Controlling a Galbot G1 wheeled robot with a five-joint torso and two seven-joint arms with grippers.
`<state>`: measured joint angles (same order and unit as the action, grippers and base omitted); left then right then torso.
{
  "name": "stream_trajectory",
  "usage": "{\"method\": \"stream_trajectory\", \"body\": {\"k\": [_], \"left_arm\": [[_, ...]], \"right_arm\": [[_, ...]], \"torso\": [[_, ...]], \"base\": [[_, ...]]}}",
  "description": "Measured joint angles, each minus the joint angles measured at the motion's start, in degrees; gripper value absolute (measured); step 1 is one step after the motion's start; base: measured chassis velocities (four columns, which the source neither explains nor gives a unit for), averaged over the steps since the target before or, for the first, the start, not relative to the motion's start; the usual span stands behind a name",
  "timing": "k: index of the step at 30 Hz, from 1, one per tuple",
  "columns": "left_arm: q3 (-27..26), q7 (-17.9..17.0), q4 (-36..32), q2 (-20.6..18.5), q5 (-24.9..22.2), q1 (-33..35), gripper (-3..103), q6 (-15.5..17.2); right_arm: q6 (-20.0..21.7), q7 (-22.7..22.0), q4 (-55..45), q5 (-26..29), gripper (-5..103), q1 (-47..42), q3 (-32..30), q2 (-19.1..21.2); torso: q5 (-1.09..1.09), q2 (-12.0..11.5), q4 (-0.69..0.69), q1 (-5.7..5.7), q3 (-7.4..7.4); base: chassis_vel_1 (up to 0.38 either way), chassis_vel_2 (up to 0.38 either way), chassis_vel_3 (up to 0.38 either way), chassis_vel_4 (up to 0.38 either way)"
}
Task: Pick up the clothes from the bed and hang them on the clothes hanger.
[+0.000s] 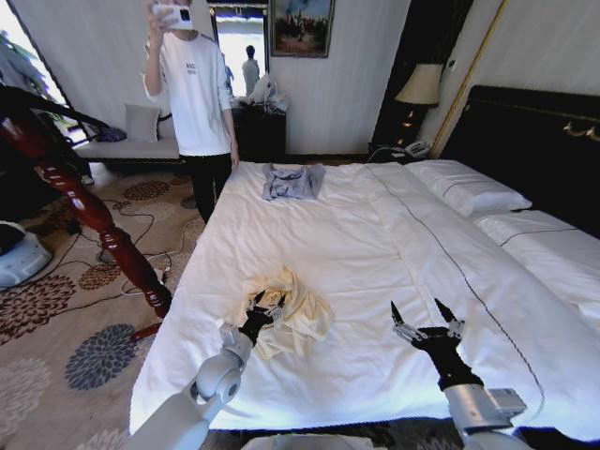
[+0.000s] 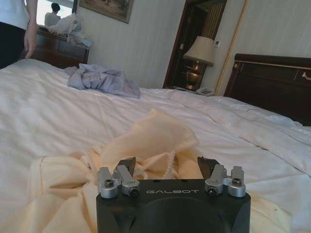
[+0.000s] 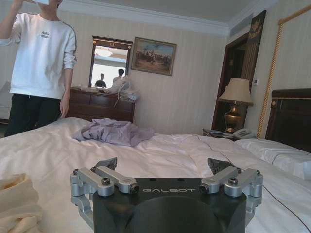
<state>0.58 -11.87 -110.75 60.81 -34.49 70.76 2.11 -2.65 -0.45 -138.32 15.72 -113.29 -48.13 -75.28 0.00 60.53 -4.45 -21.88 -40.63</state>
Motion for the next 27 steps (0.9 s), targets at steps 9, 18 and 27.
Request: {"method": "stream_trajectory", "body": {"k": [9,18,27], "left_arm": [[0.1,-0.8,1.7,0.8,-0.9,-2.0,70,0.5],[0.2,-1.2,2.9,1.4,-1.3,-3.2,49,0.8],[-0.2,-1.6,2.8,1.2,-1.3,-2.9,17,0.9]], "right_arm": [[0.2,-0.1,0.5,0.7,100,0.5,-0.3,0.4],[0.3,-0.2,0.3,1.1,100,0.4,-0.8,0.3],[0.5,-0.3,-0.3,0.9,100,0.3,-0.8,0.3]], "torso": [[0.00,0.0,0.00,0.00,0.00],[0.01,0.0,0.00,0.00,0.00],[0.01,0.0,0.00,0.01,0.00]], "base": [[0.000,0.000,0.000,0.000],[0.000,0.000,0.000,0.000],[0.000,0.000,0.000,0.000]]}}
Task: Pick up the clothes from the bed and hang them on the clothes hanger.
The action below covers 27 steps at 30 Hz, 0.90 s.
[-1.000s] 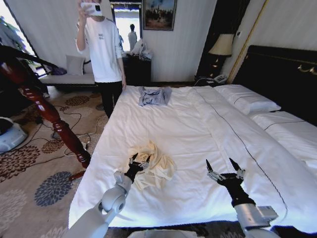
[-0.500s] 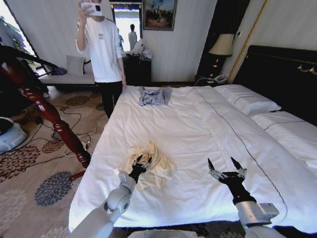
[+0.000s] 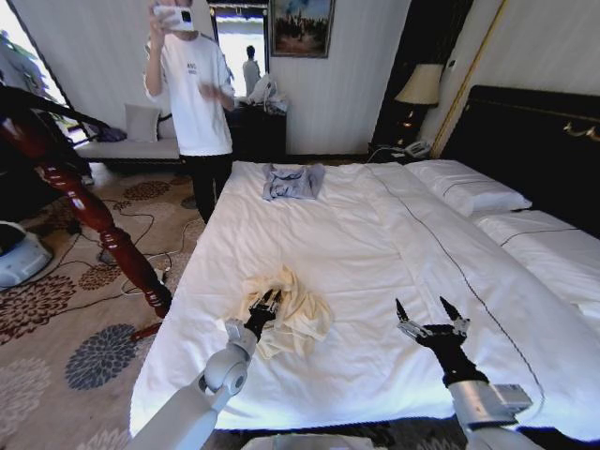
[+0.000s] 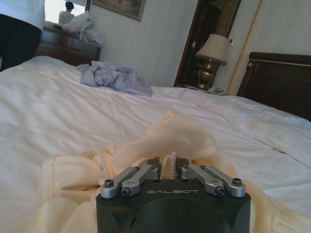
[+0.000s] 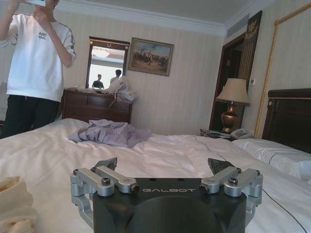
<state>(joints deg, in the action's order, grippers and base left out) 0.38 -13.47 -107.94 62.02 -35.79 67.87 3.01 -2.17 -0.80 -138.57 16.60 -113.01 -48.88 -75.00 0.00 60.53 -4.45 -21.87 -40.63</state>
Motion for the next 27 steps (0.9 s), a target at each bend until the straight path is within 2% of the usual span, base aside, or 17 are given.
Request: {"method": "stream_trajectory", "body": {"k": [1,4,11,17,20,22,24,25,27], "left_arm": [[0.0,0.0,0.0,0.0,0.0,0.0,17,0.0],[-0.1,0.0,-0.2,-0.4,0.4,0.6,2,0.0],[-0.9,0.1,-1.8,-1.3,1.0,1.9,1,0.0],[-3.8,0.5,-5.6,-3.8,1.3,3.8,1,-0.1],[-7.7,0.9,-11.0,-9.2,-1.0,4.0,1,0.1],[-8.4,1.0,-11.8,-10.5,-1.6,3.5,1,0.3],[-10.5,0.9,-14.2,-14.9,-4.3,1.3,1,0.8],[-10.5,0.9,-14.2,-14.9,-4.3,1.3,1,0.8],[-12.1,0.6,-16.0,-19.0,-7.4,-1.6,1,1.5]], "right_arm": [[0.0,0.0,0.0,0.0,100,0.0,0.0,0.0],[0.0,-0.1,-0.2,0.0,100,0.0,0.0,0.0],[0.0,-0.1,-0.4,0.1,100,-0.2,0.3,0.1],[0.2,-0.5,0.0,0.4,100,0.3,1.6,0.2],[0.5,-0.8,0.6,1.5,100,1.3,2.8,0.4],[0.6,-0.8,0.6,1.7,100,1.6,3.0,0.4],[1.0,-1.0,0.8,2.4,100,2.4,3.7,0.5],[1.0,-1.0,0.8,2.4,100,2.4,3.7,0.5],[1.4,-1.1,0.8,3.9,100,2.8,4.2,0.6]], "torso": [[0.00,0.0,0.00,0.00,0.00],[-0.01,0.0,0.00,0.00,0.00],[0.00,0.0,0.00,0.00,0.00],[0.01,0.0,0.00,0.00,0.00],[0.01,0.0,0.01,0.00,0.00],[0.02,0.0,0.01,0.00,0.00],[0.01,0.0,0.00,0.00,0.00],[0.01,0.0,0.00,0.00,0.00],[0.00,0.0,0.00,-0.01,0.00]], "base": [[0.000,0.000,0.000,0.000],[0.000,0.000,0.000,0.000],[0.000,0.000,0.000,0.000],[0.000,0.000,0.000,0.000],[0.000,0.000,0.000,0.000],[0.000,0.000,0.000,0.000],[0.000,0.000,0.000,0.000],[0.000,0.000,0.000,0.000],[0.000,0.000,0.000,0.000]]}}
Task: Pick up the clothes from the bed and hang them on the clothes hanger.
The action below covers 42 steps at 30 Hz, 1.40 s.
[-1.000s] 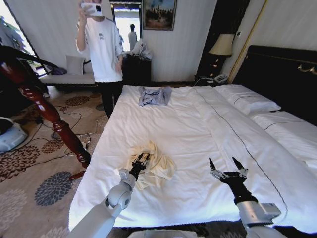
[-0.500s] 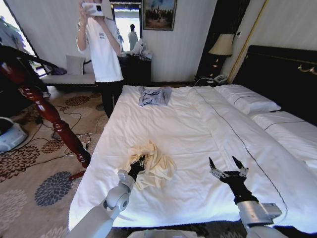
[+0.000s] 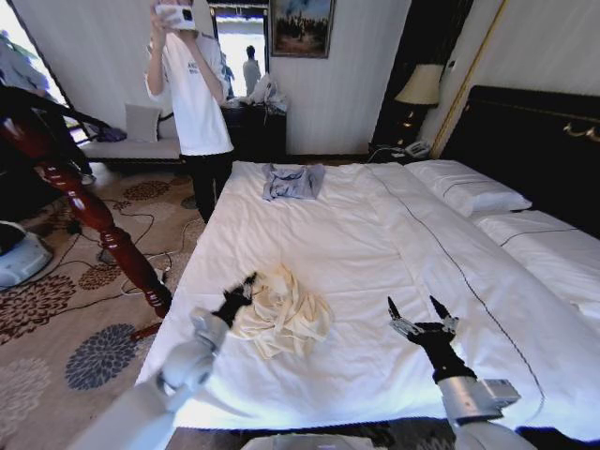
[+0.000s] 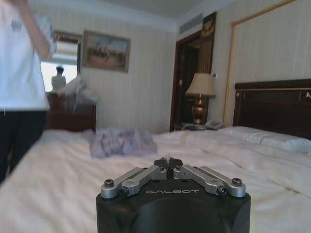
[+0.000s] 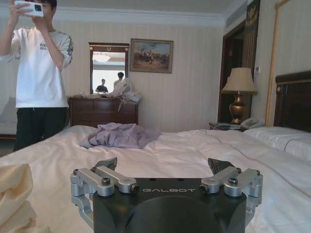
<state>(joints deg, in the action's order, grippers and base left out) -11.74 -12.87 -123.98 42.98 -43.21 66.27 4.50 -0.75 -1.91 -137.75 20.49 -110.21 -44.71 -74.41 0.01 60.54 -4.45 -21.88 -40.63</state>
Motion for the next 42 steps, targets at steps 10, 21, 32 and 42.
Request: {"method": "stream_trajectory", "body": {"k": [10,21,32,42], "left_arm": [[-3.2,-1.2,-5.2,-9.6,-9.2,-9.8,1,1.8],[-8.7,-2.5,-8.3,-18.6,-20.9,-16.9,1,4.9],[-12.2,-5.0,-9.3,-23.7,-28.0,-20.5,1,6.2],[5.6,-7.0,-5.7,-19.8,-32.4,-42.2,1,8.1]], "right_arm": [[1.7,-0.4,-0.7,4.0,100,1.4,2.1,0.2],[4.3,-0.5,-2.8,7.8,100,-0.4,6.0,3.5],[5.1,1.4,-5.6,5.3,100,-6.4,7.0,14.9],[9.7,1.6,-5.6,17.7,100,-4.9,4.0,20.9]], "torso": [[0.00,0.0,0.00,0.00,0.00],[-0.02,0.0,-0.01,0.00,0.00],[-0.02,0.0,-0.01,0.00,0.00],[-0.02,0.0,-0.02,0.00,0.00]], "base": [[0.000,0.000,0.000,0.000],[0.000,0.000,0.000,0.000],[0.000,0.000,0.000,0.000],[0.000,0.000,0.000,0.000]]}}
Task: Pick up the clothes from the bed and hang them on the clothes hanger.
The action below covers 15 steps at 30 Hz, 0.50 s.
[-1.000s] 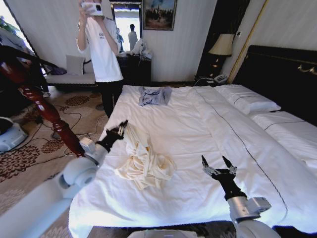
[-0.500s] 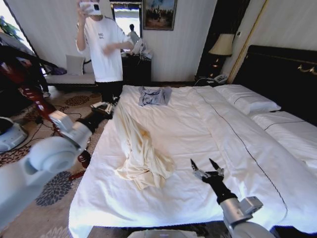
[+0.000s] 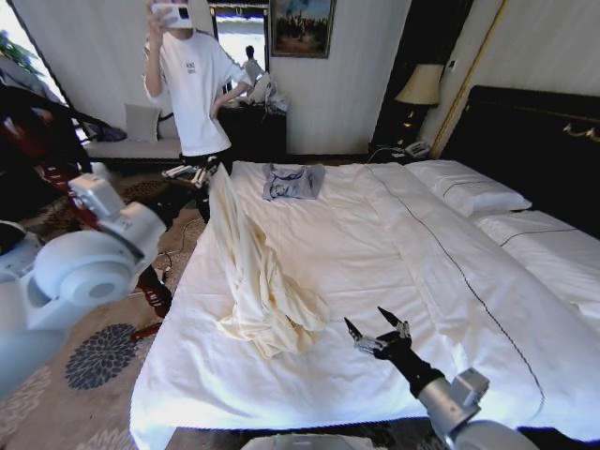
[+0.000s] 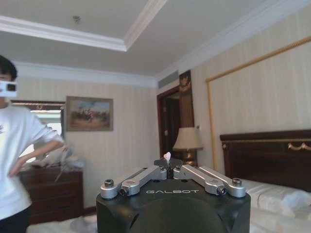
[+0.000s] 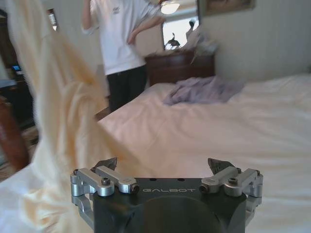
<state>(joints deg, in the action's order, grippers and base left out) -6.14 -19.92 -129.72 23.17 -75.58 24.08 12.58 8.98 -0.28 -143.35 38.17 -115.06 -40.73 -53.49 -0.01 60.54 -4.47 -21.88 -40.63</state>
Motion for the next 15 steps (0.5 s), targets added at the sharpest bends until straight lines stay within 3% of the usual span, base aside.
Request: {"method": "stream_trajectory", "body": {"k": [12,15], "left_arm": [[7.0,-1.2,2.1,3.4,0.1,-6.3,1,0.9],[9.2,-2.0,2.6,4.5,-1.0,-9.3,1,1.4]], "right_arm": [[2.5,4.0,0.0,1.7,100,5.6,5.3,8.8],[3.9,4.3,0.2,1.7,100,10.7,11.5,10.2]], "torso": [[0.02,0.0,0.02,0.00,0.00],[0.01,0.0,0.01,-0.01,0.00]], "base": [[0.000,0.000,0.000,0.000],[0.000,0.000,0.000,0.000]]}}
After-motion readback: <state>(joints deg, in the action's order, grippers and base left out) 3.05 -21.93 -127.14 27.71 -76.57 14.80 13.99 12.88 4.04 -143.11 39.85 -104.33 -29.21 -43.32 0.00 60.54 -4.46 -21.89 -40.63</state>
